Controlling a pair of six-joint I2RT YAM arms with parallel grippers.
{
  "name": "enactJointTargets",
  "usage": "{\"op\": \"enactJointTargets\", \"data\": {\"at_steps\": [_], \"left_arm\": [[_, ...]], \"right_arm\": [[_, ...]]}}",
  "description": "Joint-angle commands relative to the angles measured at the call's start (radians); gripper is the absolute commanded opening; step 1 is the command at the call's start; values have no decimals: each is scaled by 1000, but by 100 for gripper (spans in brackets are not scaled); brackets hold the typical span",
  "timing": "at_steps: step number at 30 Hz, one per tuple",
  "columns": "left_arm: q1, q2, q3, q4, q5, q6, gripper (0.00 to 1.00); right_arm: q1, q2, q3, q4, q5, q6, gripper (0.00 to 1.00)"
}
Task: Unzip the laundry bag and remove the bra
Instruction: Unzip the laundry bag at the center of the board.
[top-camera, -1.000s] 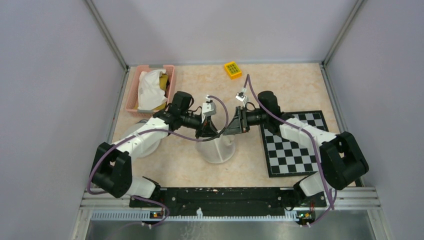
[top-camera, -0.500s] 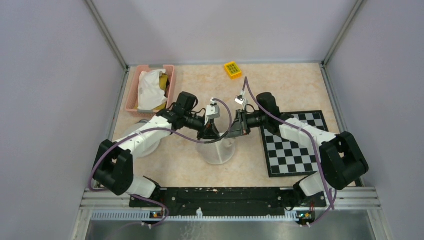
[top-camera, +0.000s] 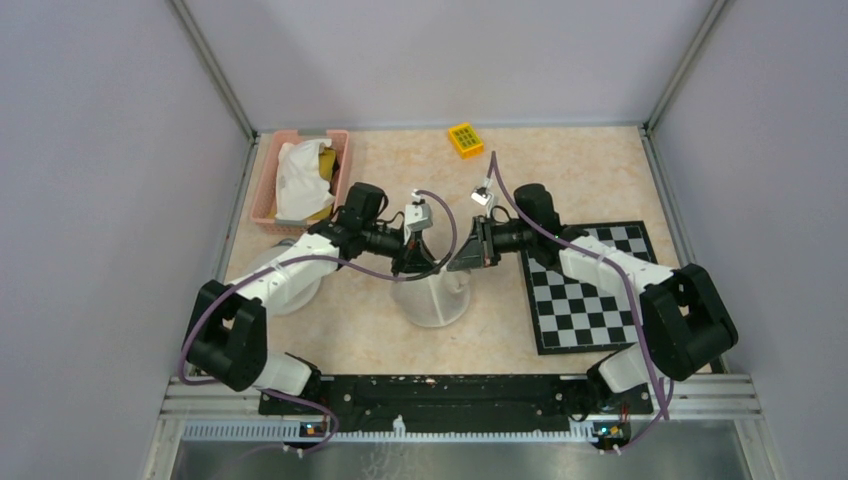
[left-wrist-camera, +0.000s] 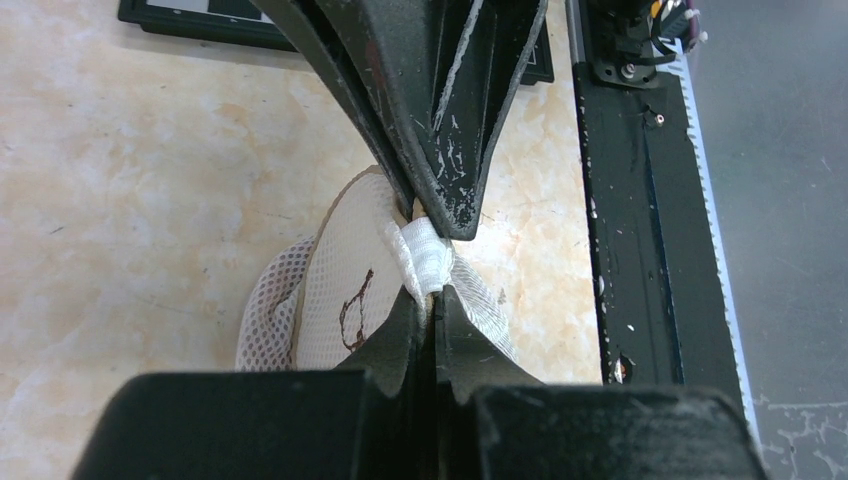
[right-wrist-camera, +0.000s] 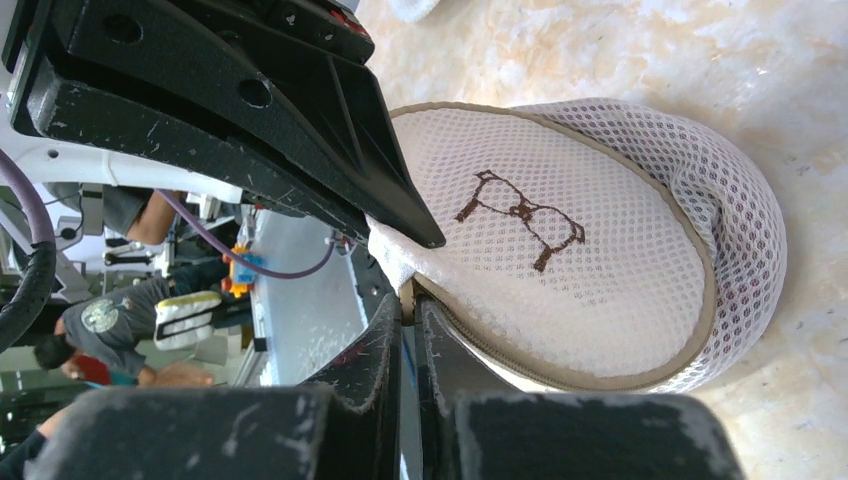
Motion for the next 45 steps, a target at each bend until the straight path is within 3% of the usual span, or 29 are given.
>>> {"op": "enactJointTargets", "data": {"at_steps": [1, 8, 14, 27, 31, 39, 45], "left_arm": [[32, -59, -18, 49, 56, -18, 0], [42, -50, -18, 61, 61, -29, 0], [90, -62, -47, 144, 144, -100, 0], [79, -74, -55, 139, 167, -74, 0], [78, -80, -51, 130, 176, -67, 0], [79, -129, -32, -44, -12, 189, 0], [98, -108, -28, 33, -172, 252, 0]], "right_arm": [[-46, -8, -23, 11, 84, -39, 0], [-56, -19, -52, 31, 79, -27, 0], [-77, -51, -97, 91, 43, 19, 0], [-64, -83, -132, 260, -61, 101, 0], [-60, -92, -129, 210, -25, 64, 0], [-72, -52, -84, 128, 12, -40, 0], [-93, -32, 0, 147, 9, -60, 0]]}}
